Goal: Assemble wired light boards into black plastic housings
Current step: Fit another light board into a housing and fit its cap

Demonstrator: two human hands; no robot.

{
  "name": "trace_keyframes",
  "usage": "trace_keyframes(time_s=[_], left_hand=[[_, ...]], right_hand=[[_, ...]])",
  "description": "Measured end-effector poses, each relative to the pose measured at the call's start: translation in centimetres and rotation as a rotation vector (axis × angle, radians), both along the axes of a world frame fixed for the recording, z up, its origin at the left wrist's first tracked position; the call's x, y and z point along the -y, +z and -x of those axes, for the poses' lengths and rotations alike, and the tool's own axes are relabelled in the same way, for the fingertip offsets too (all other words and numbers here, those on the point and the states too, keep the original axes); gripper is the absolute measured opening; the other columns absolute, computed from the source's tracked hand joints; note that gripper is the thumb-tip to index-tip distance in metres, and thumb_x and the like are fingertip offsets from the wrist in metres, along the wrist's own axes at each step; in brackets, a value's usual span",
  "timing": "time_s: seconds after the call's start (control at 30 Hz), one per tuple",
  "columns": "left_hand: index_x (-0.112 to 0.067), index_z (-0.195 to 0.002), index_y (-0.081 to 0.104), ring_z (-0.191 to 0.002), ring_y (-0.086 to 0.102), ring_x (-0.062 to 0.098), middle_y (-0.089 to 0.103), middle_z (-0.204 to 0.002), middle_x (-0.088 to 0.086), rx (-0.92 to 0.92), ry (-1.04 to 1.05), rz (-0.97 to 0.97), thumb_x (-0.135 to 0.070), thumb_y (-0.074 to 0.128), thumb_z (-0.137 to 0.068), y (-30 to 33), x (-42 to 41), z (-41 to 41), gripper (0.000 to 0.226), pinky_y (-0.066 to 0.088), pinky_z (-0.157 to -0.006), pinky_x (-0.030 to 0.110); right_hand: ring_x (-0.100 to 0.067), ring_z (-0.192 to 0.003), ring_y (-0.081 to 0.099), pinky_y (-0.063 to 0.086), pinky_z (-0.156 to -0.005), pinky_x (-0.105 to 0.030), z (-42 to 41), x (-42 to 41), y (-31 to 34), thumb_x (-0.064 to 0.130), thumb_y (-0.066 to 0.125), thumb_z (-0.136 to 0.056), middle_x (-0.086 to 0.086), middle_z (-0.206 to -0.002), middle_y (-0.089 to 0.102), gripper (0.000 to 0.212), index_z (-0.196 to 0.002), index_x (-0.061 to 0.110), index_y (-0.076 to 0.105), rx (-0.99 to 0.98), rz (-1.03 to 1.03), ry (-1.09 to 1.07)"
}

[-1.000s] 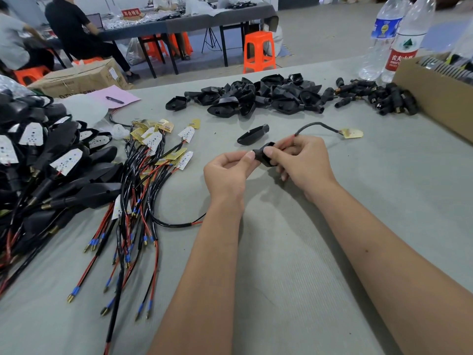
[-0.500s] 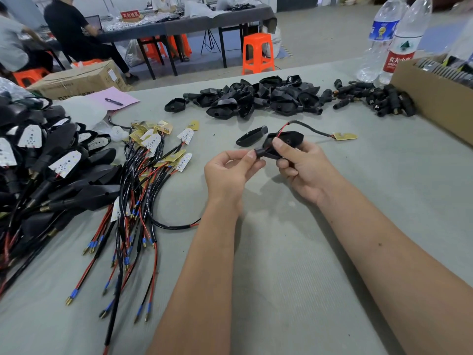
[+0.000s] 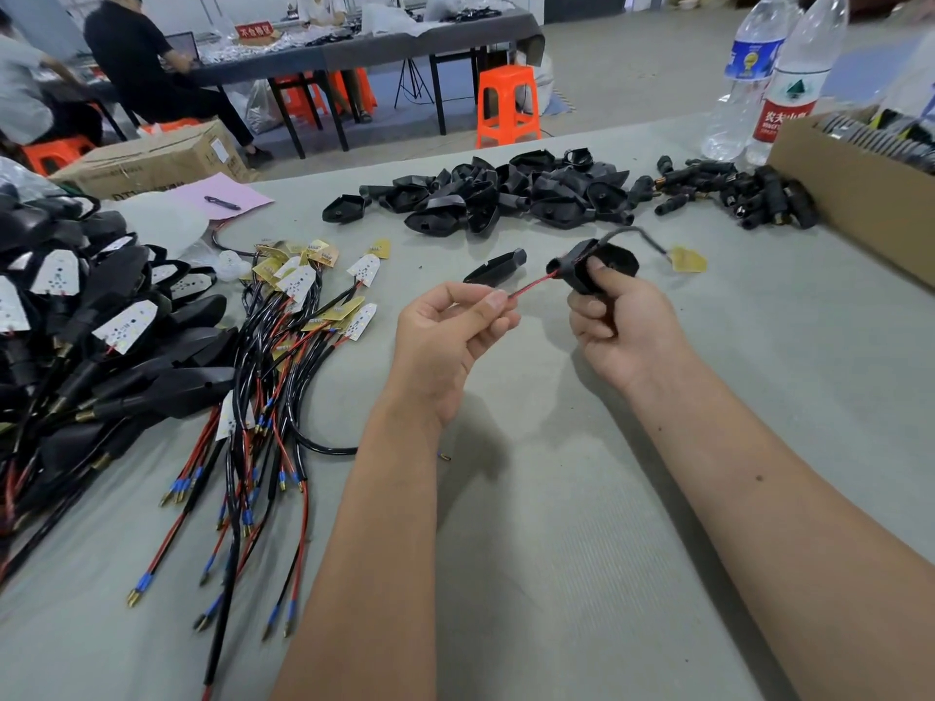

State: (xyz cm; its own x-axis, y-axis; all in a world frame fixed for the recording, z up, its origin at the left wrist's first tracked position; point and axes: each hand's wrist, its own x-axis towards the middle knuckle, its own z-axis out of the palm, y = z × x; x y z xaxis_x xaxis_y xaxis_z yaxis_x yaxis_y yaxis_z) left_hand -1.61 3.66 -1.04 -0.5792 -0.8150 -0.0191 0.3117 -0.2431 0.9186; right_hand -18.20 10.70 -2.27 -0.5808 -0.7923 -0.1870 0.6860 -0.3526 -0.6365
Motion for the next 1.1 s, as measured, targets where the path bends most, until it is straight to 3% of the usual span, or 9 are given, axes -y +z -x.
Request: trace_keyframes(time_s=[0.17, 0.33, 0.47, 0.6, 0.63, 0.73, 0.87, 1.0, 1.1], left_hand=[[0.002, -0.09, 0.06, -0.064, 0.07, 0.02, 0.067, -0.08, 0.015, 0.096, 0.322, -0.221, 0.012, 0.062, -0.093, -0.5, 1.6, -0.6, 0.01, 0.059, -0.063, 0.02], [-0.007, -0.084, 0.057, -0.055, 0.066, 0.014, 0.065, -0.083, 0.011, 0.197, 0.569, -0.135, 0.011, 0.062, -0.09, -0.9, 3.2, -1.4, 0.019, 0.057, -0.06, 0.022], [-0.018, -0.082, 0.059, -0.067, 0.066, 0.02, 0.072, -0.085, 0.007, 0.423, 0.717, 0.057, -0.004, 0.067, -0.085, -1.5, 3.2, -1.5, 0.017, 0.059, -0.078, 0.043], [-0.024, -0.082, 0.06, -0.077, 0.066, 0.018, 0.072, -0.084, 0.0, 0.538, 0.833, 0.169, -0.009, 0.066, -0.086, -1.2, 3.0, -1.8, 0.017, 0.058, -0.082, 0.04], [-0.023, -0.085, 0.062, -0.079, 0.067, 0.018, 0.071, -0.084, -0.001, 0.538, 0.851, 0.169, -0.009, 0.066, -0.087, -1.2, 3.0, -1.8, 0.015, 0.058, -0.083, 0.039], [-0.018, -0.095, 0.065, -0.084, 0.068, 0.017, 0.07, -0.087, -0.002, 0.516, 0.884, 0.139, -0.008, 0.066, -0.089, -1.2, 3.1, -2.0, 0.012, 0.057, -0.085, 0.038], [-0.016, -0.098, 0.065, -0.081, 0.065, 0.014, 0.066, -0.083, -0.006, 0.531, 0.902, 0.168, -0.006, 0.062, -0.091, -1.0, 2.6, -1.8, 0.013, 0.056, -0.082, 0.035], [-0.019, -0.102, 0.06, -0.098, 0.063, 0.022, 0.062, -0.085, -0.008, 0.619, 0.945, 0.237, -0.004, 0.054, -0.093, -0.8, 2.5, -2.3, 0.019, 0.048, -0.082, 0.034], [-0.017, -0.11, 0.064, -0.115, 0.048, 0.032, 0.064, -0.111, 0.006, 0.862, 1.053, 0.482, -0.004, 0.055, -0.086, -0.9, 2.2, -2.5, 0.028, 0.031, -0.086, 0.029]], right_hand=[[-0.004, -0.039, 0.031, 0.018, -0.032, -0.015, 1.6, -0.7, -0.2, 0.004, 0.04, -0.105, -0.003, -0.082, 0.057, 0.019, -0.093, 0.01, 0.053, 0.127, 0.083, -0.107], [-0.003, -0.038, 0.028, 0.017, -0.033, -0.015, 2.4, -1.0, -0.2, -0.001, 0.041, -0.101, 0.003, -0.087, 0.065, 0.036, -0.131, 0.013, 0.054, 0.007, 0.063, -0.114], [-0.005, -0.045, 0.033, 0.022, -0.038, -0.016, 1.6, -1.0, 0.0, -0.001, 0.044, -0.098, -0.002, -0.085, 0.061, 0.024, -0.118, 0.007, 0.054, -0.008, 0.07, -0.051], [-0.008, -0.054, 0.039, 0.029, -0.04, -0.017, 1.2, -1.0, 0.0, 0.002, 0.059, -0.093, -0.003, -0.081, 0.053, 0.012, -0.085, 0.01, 0.053, 0.041, 0.095, -0.003], [-0.008, -0.053, 0.039, 0.029, -0.04, -0.017, 1.0, -0.9, 0.0, 0.007, 0.066, -0.09, -0.004, -0.082, 0.055, 0.01, -0.09, 0.009, 0.056, 0.034, 0.093, 0.0], [-0.008, -0.048, 0.039, 0.03, -0.039, -0.018, 0.7, -0.4, -0.1, 0.031, 0.08, -0.082, -0.001, -0.076, 0.062, 0.042, -0.112, 0.009, 0.059, 0.013, -0.009, -0.064], [-0.011, -0.044, 0.04, 0.029, -0.038, -0.022, 0.4, 0.3, -0.6, 0.031, 0.071, -0.098, -0.015, -0.099, 0.073, 0.029, -0.108, 0.008, 0.056, -0.211, -0.191, -0.249], [-0.012, -0.041, 0.047, 0.036, -0.038, -0.023, 0.3, 0.3, -1.3, 0.024, 0.079, -0.091, -0.011, -0.074, 0.063, 0.024, -0.09, 0.008, 0.061, -0.516, -0.35, -0.319], [-0.012, -0.043, 0.051, 0.042, -0.04, -0.025, 0.0, 0.1, -1.4, 0.025, 0.084, -0.085, -0.003, -0.063, 0.067, 0.023, -0.086, 0.008, 0.07, -0.678, -0.371, -0.225]])
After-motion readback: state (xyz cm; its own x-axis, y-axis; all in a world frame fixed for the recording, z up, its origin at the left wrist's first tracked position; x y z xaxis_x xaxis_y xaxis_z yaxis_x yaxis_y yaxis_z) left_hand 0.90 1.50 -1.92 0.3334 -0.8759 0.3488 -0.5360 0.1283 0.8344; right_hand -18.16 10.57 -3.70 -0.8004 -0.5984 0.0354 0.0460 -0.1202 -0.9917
